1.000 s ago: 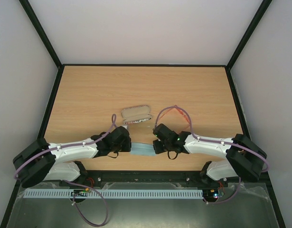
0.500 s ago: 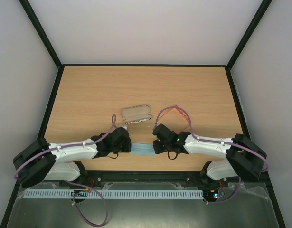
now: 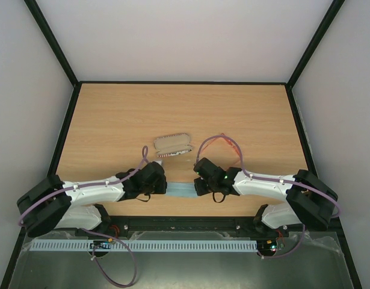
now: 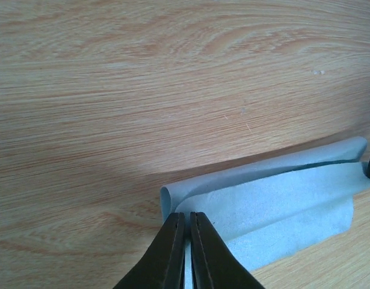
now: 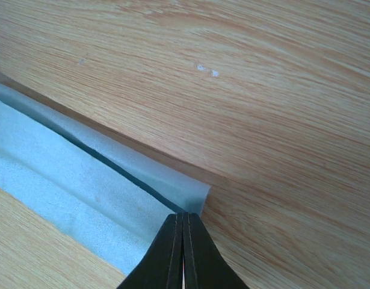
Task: Organize the sunglasses
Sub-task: Fold the glasses cleaning cloth at the center of the board.
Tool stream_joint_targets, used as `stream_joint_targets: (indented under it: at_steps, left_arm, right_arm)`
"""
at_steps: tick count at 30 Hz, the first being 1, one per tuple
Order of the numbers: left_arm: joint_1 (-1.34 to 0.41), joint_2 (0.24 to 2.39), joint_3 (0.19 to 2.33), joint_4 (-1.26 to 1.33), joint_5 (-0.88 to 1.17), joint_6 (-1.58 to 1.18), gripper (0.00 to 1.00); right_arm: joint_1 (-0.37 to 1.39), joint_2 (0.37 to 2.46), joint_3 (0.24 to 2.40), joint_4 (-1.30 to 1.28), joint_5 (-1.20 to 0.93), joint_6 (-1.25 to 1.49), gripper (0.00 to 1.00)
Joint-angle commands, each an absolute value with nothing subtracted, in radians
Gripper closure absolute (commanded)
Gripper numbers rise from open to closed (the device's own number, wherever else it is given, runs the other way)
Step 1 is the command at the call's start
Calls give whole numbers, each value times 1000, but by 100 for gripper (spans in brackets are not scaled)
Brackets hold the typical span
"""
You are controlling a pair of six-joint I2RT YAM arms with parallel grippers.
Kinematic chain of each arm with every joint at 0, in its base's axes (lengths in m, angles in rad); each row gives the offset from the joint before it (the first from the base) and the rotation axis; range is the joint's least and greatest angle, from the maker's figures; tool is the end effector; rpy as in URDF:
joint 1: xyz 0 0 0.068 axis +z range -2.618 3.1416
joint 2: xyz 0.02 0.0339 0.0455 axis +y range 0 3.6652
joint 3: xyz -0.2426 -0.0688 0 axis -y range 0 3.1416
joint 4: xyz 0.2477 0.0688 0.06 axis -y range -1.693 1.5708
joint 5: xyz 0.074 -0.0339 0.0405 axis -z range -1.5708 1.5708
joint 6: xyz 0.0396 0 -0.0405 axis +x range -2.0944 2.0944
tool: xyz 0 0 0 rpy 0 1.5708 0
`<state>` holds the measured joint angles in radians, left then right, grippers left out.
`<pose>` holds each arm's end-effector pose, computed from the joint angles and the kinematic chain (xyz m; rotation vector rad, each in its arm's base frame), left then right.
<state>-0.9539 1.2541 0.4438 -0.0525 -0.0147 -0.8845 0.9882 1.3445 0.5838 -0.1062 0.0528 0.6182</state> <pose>0.1350 -0.1893 0.1196 0.0831 2.5988 -0.7524 0.1447 0.2158 0.1360 -0.4440 2.5066 0.6260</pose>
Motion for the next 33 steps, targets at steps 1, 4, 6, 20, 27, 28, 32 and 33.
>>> stream_joint_targets:
  at_steps: [1,4,6,20,27,28,32,33]
  left_arm:
    - [-968,1256,430,-53,-17,-897,92]
    - [-969,1250,421,-55,-18,-900,92]
    - [-968,1247,420,-56,-20,-902,91]
    - [-968,1219,421,-73,-37,-912,91]
    - [-968,1191,421,-93,-46,-916,92]
    - [-968,1190,422,-94,-46,-916,92]
    - [-968,1186,417,-92,-45,-920,92]
    - [-968,1185,416,-92,-44,-921,92]
  right_arm:
    - [994,1346,570,-130,53,623,98]
    - [994,1339,570,-130,51,622,97]
    - [995,1338,569,-130,46,621,97]
    - [1012,1332,555,-110,34,632,99]
    - [1021,1325,555,-105,28,630,99]
    - [1024,1325,555,-105,26,631,99]
    - [1039,1325,555,-97,20,631,99]
    - [1045,1325,555,-95,22,631,99]
